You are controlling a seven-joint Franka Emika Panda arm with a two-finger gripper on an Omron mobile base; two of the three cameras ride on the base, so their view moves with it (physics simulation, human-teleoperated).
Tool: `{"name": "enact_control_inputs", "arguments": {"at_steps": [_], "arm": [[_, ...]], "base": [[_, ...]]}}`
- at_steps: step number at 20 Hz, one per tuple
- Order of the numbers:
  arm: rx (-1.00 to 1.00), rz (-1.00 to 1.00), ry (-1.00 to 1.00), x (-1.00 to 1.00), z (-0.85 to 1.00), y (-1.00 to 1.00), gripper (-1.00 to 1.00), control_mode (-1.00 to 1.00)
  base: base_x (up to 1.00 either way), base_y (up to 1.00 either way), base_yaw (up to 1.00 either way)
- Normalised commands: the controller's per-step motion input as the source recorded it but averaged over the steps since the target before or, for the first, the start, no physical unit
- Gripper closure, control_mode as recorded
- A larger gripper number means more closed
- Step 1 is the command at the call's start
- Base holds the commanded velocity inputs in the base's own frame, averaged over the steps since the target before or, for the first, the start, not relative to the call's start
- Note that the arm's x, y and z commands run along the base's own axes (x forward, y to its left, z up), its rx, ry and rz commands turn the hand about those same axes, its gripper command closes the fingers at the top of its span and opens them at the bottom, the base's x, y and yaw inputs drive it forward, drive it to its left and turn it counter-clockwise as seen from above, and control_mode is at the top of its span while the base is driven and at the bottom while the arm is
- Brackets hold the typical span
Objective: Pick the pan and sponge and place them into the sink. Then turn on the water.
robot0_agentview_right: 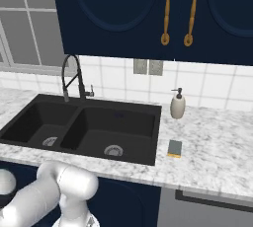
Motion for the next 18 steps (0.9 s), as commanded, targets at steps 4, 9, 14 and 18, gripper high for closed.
{"name": "enact_control_inputs", "arguments": {"at_steps": [4,9,14,18], "arm": [[0.16,0.22,-0.13,0.00,0.31,-1.00,1.00,-1.00],[0.14,0.14,-0.11,0.00,0.38,-1.00,1.00,-1.00],[0.11,0.08,-0.06,0.00,0.47,-1.00,1.00,-1.00],[0.17,0.03,-0.15,0.00,0.45,-1.00,1.00,-1.00]], "base": [[0.00,0.00,0.00],[0.00,0.00,0.00],[0.00,0.00,0.00],[0.00,0.00,0.00]]}}
